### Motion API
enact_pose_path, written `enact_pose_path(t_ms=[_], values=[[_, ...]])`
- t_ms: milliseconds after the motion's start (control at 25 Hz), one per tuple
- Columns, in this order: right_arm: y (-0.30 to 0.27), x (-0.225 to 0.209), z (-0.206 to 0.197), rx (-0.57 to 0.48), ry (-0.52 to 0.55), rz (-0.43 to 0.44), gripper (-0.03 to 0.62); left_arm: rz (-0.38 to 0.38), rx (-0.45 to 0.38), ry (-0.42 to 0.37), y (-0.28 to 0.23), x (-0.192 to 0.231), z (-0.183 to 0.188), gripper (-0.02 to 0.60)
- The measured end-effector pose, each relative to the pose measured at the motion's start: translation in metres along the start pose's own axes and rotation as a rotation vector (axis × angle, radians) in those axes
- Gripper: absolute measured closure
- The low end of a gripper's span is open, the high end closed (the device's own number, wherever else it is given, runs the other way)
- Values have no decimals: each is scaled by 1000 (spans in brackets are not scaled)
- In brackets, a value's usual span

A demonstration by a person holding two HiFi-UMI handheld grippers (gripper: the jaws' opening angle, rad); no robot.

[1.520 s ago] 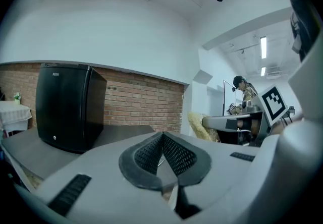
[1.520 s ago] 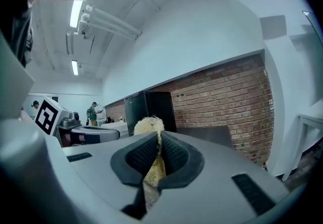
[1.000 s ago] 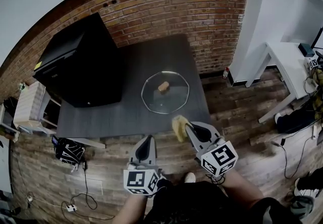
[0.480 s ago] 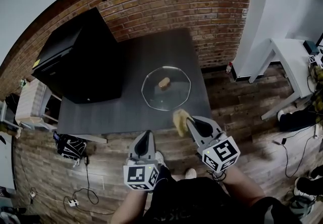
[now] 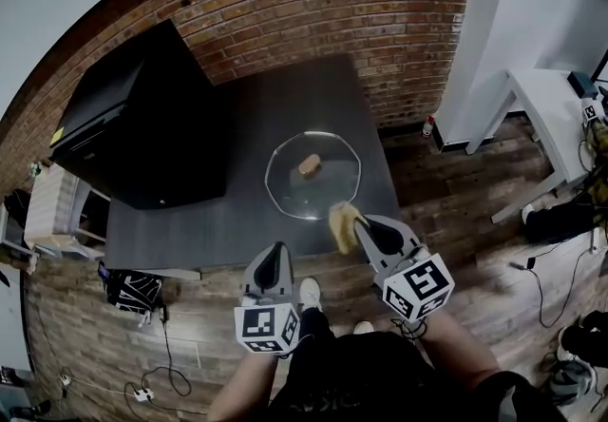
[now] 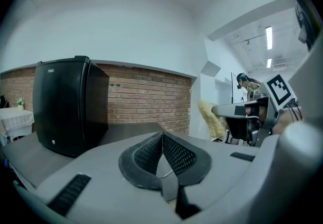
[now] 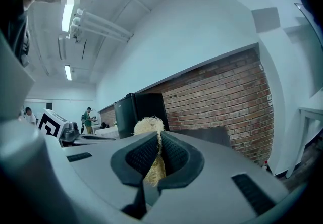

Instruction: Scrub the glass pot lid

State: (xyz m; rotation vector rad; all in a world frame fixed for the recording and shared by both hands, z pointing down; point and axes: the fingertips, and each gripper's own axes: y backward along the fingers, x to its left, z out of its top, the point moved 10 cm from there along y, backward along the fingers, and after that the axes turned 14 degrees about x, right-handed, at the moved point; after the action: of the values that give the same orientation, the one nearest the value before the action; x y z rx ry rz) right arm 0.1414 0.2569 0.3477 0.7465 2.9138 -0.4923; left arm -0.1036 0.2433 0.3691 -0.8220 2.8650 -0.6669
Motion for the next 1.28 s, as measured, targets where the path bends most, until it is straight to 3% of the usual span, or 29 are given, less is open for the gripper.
enact_pose_path(t_ms=[720, 1280], values=[[-108, -18, -1, 99, -83, -107, 569, -100, 192, -9, -108, 93, -17, 548], [-186, -27, -39, 229, -163, -173, 569, -217, 370, -70, -193, 134, -58, 548]])
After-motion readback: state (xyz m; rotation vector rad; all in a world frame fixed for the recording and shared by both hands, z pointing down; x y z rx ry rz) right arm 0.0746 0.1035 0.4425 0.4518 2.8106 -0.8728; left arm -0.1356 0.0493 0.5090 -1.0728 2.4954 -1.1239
